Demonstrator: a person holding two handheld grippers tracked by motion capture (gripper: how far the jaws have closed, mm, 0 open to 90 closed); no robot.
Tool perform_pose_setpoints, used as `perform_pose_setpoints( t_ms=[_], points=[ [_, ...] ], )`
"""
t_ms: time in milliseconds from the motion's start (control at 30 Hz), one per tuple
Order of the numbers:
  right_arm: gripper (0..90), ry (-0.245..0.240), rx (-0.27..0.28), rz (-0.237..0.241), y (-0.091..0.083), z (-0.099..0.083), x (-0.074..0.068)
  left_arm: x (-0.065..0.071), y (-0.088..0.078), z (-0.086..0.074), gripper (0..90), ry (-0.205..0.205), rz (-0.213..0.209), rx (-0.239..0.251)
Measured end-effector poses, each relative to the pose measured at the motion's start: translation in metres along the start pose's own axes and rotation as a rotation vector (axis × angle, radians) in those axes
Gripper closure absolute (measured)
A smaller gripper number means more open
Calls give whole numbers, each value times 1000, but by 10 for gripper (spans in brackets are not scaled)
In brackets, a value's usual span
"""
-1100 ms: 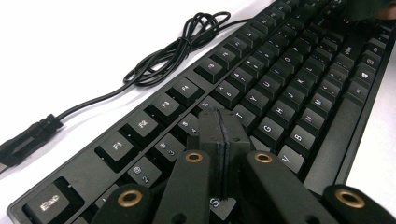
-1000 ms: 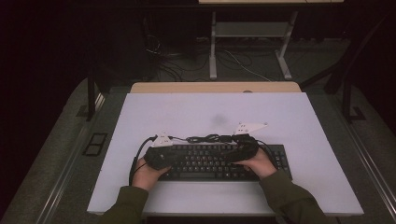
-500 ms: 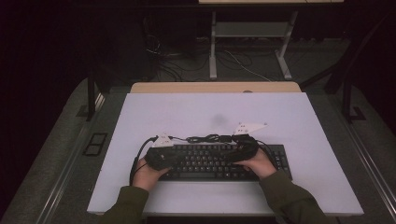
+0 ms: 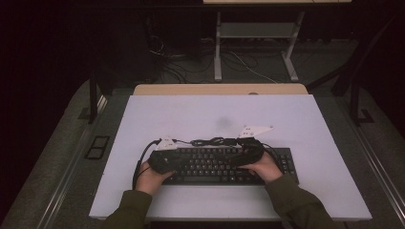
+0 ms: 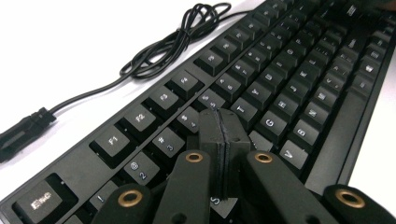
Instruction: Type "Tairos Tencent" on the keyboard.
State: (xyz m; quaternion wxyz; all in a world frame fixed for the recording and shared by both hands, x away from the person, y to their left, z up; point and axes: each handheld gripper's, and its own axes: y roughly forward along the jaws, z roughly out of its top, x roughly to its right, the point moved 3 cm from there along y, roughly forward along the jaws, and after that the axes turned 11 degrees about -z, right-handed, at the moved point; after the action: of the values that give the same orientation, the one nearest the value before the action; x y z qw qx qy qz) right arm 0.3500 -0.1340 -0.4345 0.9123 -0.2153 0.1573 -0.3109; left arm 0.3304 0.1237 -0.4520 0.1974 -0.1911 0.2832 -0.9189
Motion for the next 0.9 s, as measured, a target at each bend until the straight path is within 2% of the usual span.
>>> perform_pose_setpoints(
  t_ms=[167, 367, 433, 567, 633, 733, 900],
  points=[
    [228, -1, 6, 3, -1, 1, -2, 0, -4, 2, 883, 0, -5, 14],
    [212, 1, 5, 33, -2, 3, -5, 1, -7, 2, 834, -7, -11, 34],
    [198, 10, 7, 48, -3, 4, -7, 1, -8, 2, 791, -7, -12, 43],
    [192, 6, 6, 48, -3, 5, -9, 2, -9, 2, 684, -9, -13, 51],
    [232, 5, 5, 64, -3, 5, -10, 2, -10, 2, 626, -10, -9, 48],
    [257, 1, 1, 62, -2, 5, -12, 3, -12, 2, 553, -5, -5, 56],
    [373, -10, -8, 75, -1, 5, -17, 3, -14, 2, 420, -7, -3, 62]
  ],
)
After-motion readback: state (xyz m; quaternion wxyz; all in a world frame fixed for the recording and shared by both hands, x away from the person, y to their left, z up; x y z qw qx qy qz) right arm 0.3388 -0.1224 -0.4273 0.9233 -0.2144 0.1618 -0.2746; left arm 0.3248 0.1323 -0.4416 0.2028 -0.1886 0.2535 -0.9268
